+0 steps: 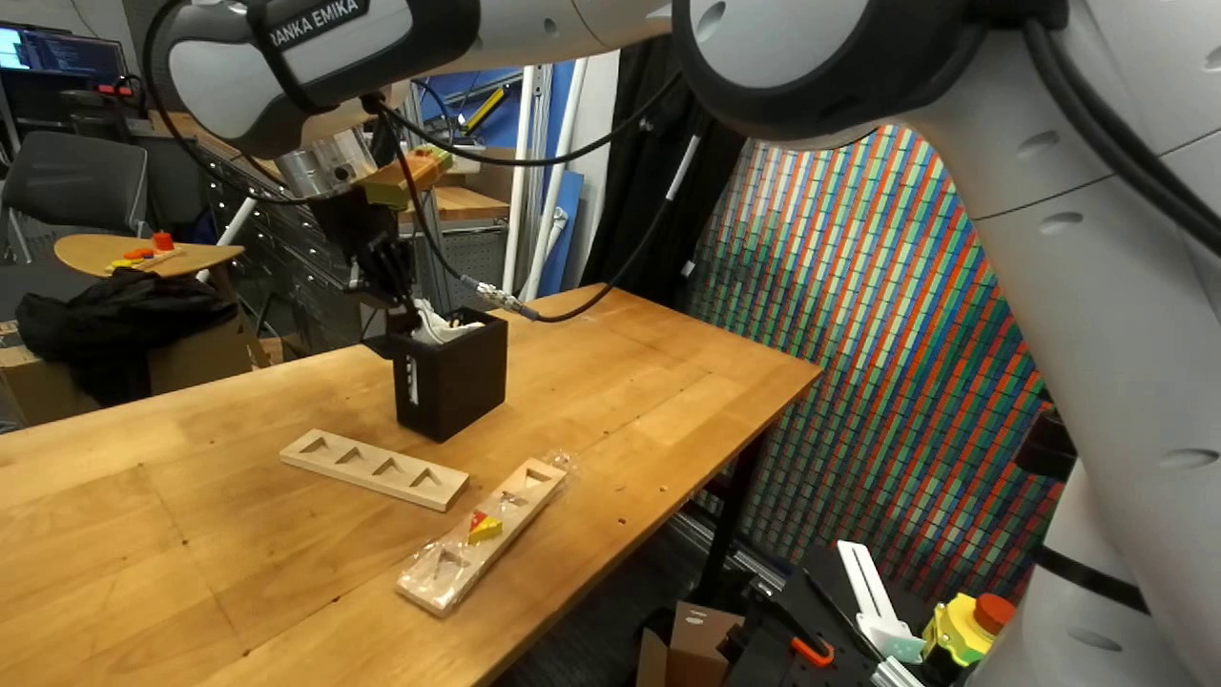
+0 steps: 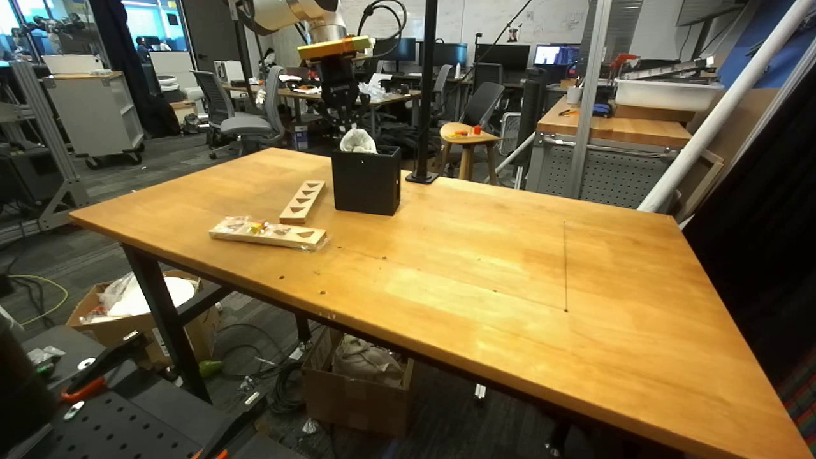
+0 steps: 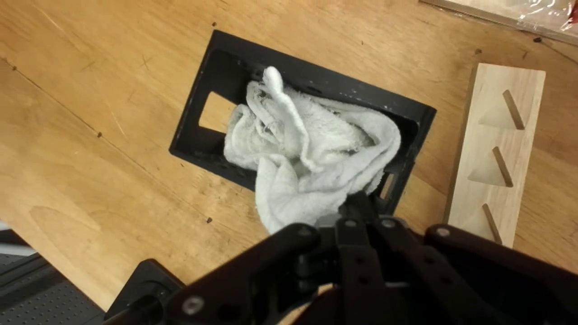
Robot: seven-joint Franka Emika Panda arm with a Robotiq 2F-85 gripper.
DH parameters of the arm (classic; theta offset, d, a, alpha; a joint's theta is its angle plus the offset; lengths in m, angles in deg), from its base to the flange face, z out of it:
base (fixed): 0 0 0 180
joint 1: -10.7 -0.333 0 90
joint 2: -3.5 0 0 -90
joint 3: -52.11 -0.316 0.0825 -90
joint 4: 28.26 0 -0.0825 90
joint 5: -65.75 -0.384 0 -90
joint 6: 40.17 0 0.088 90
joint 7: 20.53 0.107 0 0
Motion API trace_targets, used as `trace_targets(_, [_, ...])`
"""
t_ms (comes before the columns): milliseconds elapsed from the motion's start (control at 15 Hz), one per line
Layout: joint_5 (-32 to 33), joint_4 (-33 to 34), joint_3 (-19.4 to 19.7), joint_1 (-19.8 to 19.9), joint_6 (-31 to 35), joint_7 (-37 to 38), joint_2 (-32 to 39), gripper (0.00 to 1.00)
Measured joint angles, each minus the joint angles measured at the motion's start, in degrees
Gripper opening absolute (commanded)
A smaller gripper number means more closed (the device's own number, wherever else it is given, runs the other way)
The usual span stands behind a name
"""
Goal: Place the white towel inside the black basket
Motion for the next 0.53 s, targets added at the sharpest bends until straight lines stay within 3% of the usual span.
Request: trace_targets(533, [-0.4,-1.6,0.0,2.6,0.4,0.1,0.0,0.0])
